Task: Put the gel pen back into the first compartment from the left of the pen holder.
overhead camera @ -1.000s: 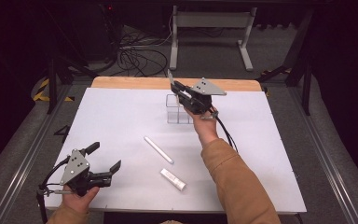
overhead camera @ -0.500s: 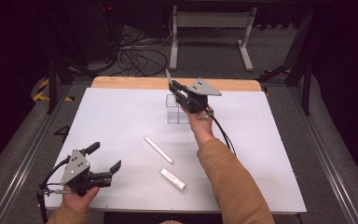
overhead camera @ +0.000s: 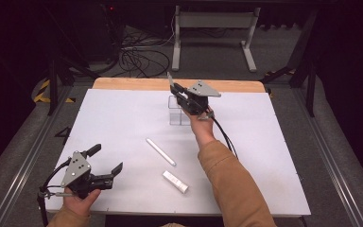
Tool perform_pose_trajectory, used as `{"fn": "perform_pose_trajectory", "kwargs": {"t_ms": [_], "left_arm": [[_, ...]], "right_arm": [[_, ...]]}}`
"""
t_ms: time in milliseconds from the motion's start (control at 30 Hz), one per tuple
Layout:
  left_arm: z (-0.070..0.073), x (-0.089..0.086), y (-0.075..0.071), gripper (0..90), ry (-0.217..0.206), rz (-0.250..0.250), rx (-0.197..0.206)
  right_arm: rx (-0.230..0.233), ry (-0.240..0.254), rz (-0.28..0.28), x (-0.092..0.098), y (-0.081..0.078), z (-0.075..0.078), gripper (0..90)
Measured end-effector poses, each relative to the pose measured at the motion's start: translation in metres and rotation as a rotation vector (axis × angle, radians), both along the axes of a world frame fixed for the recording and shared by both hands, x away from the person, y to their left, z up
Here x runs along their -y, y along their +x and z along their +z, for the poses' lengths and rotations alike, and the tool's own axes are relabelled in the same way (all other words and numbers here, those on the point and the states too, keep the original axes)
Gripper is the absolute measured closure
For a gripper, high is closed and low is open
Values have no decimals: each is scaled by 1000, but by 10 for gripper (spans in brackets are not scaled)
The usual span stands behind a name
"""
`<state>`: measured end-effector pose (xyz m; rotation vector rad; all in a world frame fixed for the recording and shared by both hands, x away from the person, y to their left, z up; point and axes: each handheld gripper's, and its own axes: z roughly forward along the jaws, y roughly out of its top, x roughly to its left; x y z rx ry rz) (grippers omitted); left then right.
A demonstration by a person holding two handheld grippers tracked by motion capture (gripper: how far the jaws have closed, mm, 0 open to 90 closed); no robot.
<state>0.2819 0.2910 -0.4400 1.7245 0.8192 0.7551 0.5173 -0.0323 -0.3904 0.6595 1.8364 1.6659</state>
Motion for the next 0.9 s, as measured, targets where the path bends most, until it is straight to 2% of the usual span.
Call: {"fn": "perform_pose_trajectory", "kwargs": {"t_ms": [367,633,733,767,800,833,900], "left_arm": [[0,0,0,74,0,0,-2],[0,0,0,74,2,-2,-2],[0,0,0,74,3,-2,-2],[0,0,0,74,3,-2,-2],[0,0,0,74,3,-2,-2],[0,0,0,74,1,-1,-3],[0,0,-1,74,-1,1,-4]], "right_arm": [[-69,-39,12,-1,2,-12,786],[-82,-51,8,0,3,-16,784],[-84,-49,5,1,2,-15,741],[-84,-48,3,1,2,-14,709],[-97,-39,3,3,1,-12,617],[-97,-39,3,3,1,-12,617],[-127,-19,10,6,0,-10,559]]}}
